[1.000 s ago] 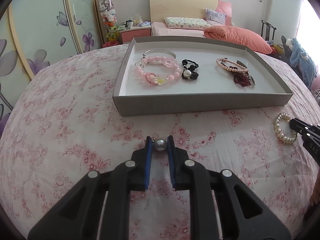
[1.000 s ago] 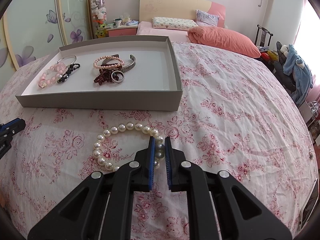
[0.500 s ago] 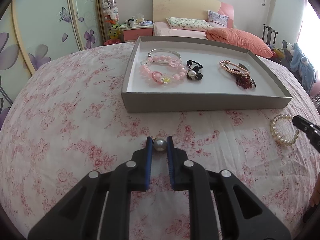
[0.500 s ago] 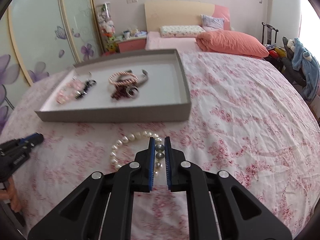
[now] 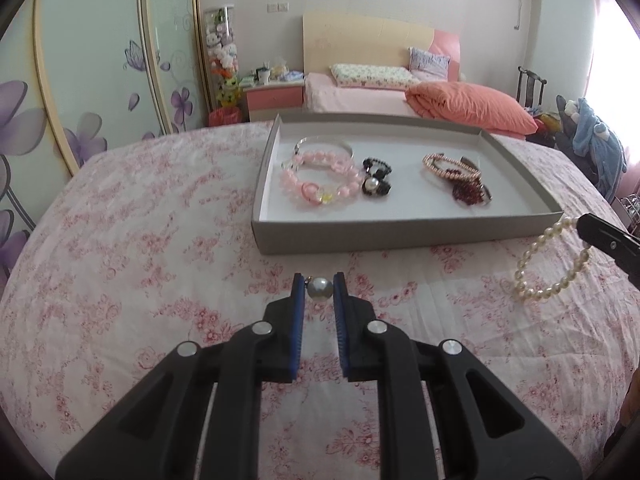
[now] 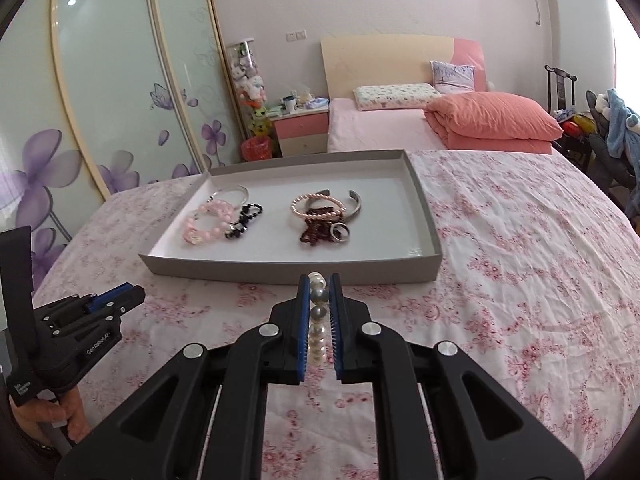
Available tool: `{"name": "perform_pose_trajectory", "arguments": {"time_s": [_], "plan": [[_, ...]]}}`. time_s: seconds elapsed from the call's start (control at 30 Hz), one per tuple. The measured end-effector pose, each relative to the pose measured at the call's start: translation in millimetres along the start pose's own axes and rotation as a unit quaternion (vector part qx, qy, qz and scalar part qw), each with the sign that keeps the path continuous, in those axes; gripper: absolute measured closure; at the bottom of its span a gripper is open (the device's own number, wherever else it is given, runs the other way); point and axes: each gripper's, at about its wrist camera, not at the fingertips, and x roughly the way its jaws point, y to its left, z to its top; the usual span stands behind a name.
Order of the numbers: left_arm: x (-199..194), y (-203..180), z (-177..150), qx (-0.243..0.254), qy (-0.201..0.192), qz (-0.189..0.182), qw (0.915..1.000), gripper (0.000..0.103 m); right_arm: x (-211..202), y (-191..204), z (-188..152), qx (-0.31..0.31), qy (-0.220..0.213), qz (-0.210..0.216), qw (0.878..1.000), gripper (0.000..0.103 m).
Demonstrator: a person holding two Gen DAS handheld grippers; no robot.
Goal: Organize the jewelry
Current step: 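Lift the pearl bracelet and earring into the tray and open both tools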
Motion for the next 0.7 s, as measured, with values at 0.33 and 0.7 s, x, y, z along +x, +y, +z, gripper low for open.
{"name": "perform_pose_trajectory", "arguments": {"time_s": [0.33, 0.7], "plan": [[-19, -16, 4, 0.02, -0.046, 0.01, 0.9987, 0.088, -7, 4, -1, 0.005, -0.013, 0.012, 1.0, 0.093], [-39, -31, 9, 0.035, -0.09, 0.02, 0.9951, 0.088, -25, 14, 3, -0.005, -0.052, 0.013, 0.999, 0.093]]}}
